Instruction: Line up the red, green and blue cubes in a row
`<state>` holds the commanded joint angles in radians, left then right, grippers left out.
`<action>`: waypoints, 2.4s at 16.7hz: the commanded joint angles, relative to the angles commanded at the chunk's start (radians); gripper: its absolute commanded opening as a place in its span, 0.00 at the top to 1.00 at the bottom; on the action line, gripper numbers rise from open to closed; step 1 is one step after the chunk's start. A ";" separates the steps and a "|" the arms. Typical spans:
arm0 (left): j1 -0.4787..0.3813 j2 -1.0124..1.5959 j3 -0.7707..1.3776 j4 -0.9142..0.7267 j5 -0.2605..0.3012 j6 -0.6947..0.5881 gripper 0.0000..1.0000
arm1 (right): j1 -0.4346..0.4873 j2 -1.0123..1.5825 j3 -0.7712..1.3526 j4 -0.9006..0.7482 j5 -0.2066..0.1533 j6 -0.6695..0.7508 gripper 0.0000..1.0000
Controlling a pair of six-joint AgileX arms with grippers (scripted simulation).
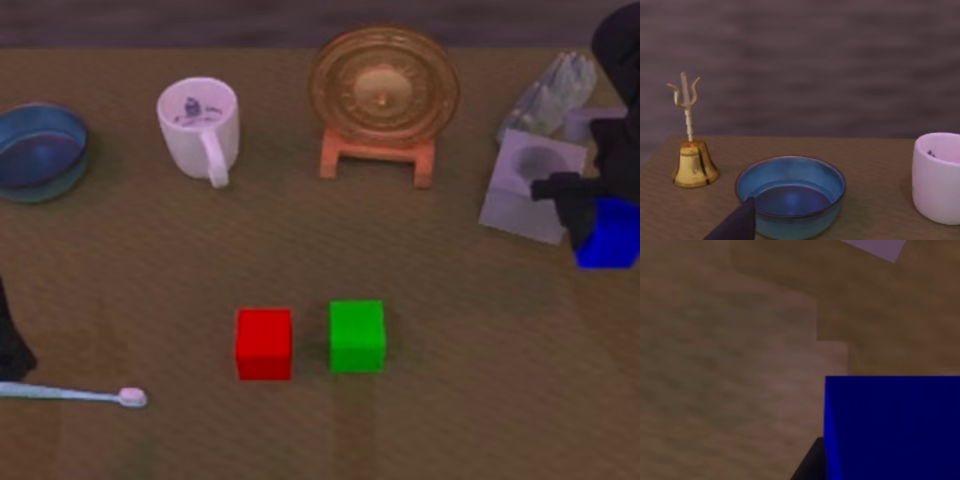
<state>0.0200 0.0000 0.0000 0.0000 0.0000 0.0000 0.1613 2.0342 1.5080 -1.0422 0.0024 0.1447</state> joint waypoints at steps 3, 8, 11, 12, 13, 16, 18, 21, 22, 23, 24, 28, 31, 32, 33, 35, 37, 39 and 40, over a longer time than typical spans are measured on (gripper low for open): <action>0.000 0.000 0.000 0.000 0.000 0.000 0.00 | 0.011 0.003 -0.001 0.000 0.000 0.017 1.00; 0.000 0.000 0.000 0.000 0.000 0.000 0.00 | 0.196 -0.015 0.000 -0.028 0.002 0.217 1.00; 0.000 0.000 0.000 0.000 0.000 0.000 0.00 | 0.353 -0.037 -0.007 -0.047 0.003 0.374 1.00; 0.000 0.000 0.000 0.000 0.000 0.000 0.00 | 0.398 -0.045 -0.009 -0.051 0.004 0.417 1.00; 0.000 0.000 0.000 0.000 0.000 0.000 0.00 | 0.433 -0.054 -0.012 -0.054 0.005 0.452 1.00; 0.000 0.000 0.000 0.000 0.000 0.000 0.00 | 0.475 -0.067 -0.016 -0.056 0.006 0.494 1.00; 0.000 0.000 0.000 0.000 0.000 0.000 0.00 | 0.475 -0.067 -0.016 -0.056 0.006 0.494 1.00; 0.000 0.000 0.000 0.000 0.000 0.000 0.00 | 0.470 -0.058 -0.026 -0.037 0.004 0.496 1.00; 0.000 0.000 0.000 0.000 0.000 0.000 0.00 | 0.468 -0.050 -0.043 -0.013 0.004 0.498 1.00; 0.000 0.000 0.000 0.000 0.000 0.000 0.00 | 0.467 -0.039 -0.063 0.020 0.004 0.500 1.00; 0.000 0.000 0.000 0.000 0.000 0.000 0.00 | 0.467 -0.026 -0.087 0.059 0.005 0.500 1.00; 0.000 0.000 0.000 0.000 0.000 0.000 0.00 | 0.475 0.022 -0.167 0.187 0.006 0.497 1.00; 0.000 0.000 0.000 0.000 0.000 0.000 0.00 | 0.476 0.026 -0.174 0.195 0.006 0.497 1.00; 0.000 0.000 0.000 0.000 0.000 0.000 0.00 | 0.476 0.026 -0.174 0.195 0.006 0.497 1.00; 0.000 0.000 0.000 0.000 0.000 0.000 0.00 | 0.476 0.026 -0.174 0.195 0.006 0.497 0.92; 0.000 0.000 0.000 0.000 0.000 0.000 0.00 | 0.476 0.026 -0.174 0.195 0.006 0.497 0.77; 0.000 0.000 0.000 0.000 0.000 0.000 0.00 | 0.476 0.026 -0.174 0.195 0.006 0.497 0.62; 0.000 0.000 0.000 0.000 0.000 0.000 0.00 | 0.476 0.026 -0.174 0.195 0.006 0.497 0.47; 0.000 0.000 0.000 0.000 0.000 0.000 0.00 | 0.476 0.026 -0.174 0.195 0.006 0.497 0.40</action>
<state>0.0200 0.0000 0.0000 0.0000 0.0000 0.0000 0.6377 2.0606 1.3343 -0.8468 0.0087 0.6416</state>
